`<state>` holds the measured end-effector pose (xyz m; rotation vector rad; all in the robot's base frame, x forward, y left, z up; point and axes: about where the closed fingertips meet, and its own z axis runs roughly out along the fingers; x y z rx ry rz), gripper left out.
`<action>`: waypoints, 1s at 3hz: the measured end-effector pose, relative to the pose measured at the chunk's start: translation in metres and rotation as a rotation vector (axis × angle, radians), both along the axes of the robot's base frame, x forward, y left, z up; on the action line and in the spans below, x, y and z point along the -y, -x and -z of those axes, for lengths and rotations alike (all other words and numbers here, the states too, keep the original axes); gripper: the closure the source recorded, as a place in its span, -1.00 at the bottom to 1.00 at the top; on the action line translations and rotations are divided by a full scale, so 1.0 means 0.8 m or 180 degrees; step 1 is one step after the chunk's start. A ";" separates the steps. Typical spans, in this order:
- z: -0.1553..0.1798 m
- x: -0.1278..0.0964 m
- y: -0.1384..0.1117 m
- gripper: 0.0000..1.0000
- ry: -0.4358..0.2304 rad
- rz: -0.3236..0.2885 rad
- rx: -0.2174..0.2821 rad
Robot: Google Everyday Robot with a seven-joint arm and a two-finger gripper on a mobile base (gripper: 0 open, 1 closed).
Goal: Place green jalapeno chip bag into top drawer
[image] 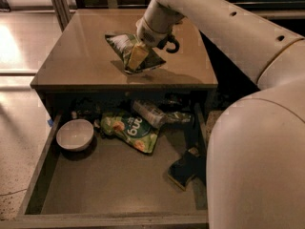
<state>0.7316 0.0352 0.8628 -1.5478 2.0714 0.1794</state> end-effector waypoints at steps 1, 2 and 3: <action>0.033 0.029 0.031 1.00 -0.0127 0.0029 -0.0058; 0.045 0.037 0.036 1.00 -0.0104 0.0054 -0.0110; 0.040 0.029 0.027 1.00 -0.0136 -0.0004 -0.0147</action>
Offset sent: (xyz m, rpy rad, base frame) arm -0.0208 -0.0182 -0.0212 0.0338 0.0144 -0.0061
